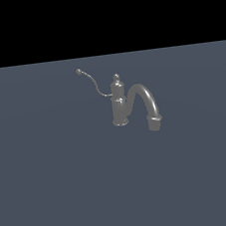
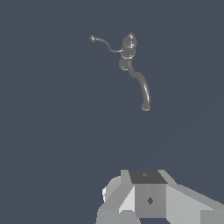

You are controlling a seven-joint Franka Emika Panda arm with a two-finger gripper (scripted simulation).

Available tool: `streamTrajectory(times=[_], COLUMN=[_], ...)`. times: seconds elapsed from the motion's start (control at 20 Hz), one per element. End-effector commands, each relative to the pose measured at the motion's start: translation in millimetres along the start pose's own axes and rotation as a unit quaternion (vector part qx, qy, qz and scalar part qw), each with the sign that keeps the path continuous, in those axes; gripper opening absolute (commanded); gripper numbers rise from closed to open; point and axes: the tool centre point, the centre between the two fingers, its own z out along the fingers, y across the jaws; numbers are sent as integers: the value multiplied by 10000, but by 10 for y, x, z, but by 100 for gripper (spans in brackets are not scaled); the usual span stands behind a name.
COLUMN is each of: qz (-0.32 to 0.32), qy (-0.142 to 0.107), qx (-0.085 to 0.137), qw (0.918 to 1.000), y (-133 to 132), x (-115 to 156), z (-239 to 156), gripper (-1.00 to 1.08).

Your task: Turn on the faucet by rotating a designated handle.

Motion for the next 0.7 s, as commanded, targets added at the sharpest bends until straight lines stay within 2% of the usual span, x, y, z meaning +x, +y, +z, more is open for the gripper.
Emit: streamTrajectory(times=[0.0, 0.65], qz=[0, 439], qy=[0, -12], qx=[0, -16], qw=[10000, 9990], y=[0, -191], x=[0, 147], z=[0, 192], gripper=[-100, -100])
